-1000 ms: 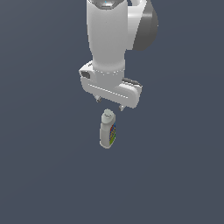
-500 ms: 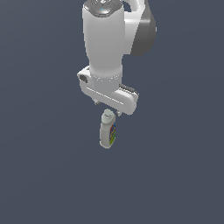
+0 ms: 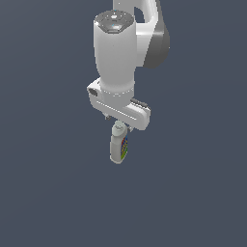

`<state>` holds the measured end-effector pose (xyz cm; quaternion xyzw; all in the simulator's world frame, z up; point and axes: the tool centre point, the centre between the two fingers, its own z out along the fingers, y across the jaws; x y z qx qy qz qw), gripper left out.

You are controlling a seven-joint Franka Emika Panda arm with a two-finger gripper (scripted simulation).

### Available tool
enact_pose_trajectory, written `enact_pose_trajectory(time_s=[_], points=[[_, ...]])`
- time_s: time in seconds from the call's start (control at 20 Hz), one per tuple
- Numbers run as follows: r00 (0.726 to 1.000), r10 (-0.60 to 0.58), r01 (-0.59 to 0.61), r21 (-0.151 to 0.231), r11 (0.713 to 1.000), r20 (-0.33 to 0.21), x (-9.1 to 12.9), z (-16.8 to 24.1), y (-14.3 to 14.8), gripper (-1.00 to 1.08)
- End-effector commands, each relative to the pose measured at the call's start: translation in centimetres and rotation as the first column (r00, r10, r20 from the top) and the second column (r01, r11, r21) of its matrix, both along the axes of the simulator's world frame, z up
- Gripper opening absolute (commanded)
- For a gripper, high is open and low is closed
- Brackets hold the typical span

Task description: Pick up the object and move it to a goal position.

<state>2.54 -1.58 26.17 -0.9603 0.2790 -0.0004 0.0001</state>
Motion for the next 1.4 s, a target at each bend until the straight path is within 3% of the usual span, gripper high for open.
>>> enact_pose_trajectory(time_s=[0.0, 0.4, 0.45, 1.05, 1.35], points=[[1.000, -0.001, 0.001, 0.000, 1.000, -0.001, -0.1, -1.3, 0.0, 1.00], [1.000, -0.003, 0.003, 0.000, 1.000, -0.001, 0.1, -3.1, 0.0, 1.00], [1.000, -0.003, 0.003, 0.000, 1.000, -0.001, 0.1, -3.1, 0.0, -1.00], [1.000, -0.005, 0.005, -0.001, 1.000, 0.005, 0.2, -2.8, -0.1, -1.00], [0.997, -0.032, 0.032, -0.006, 0.999, 0.067, 1.5, 1.4, -0.8, -1.00]])
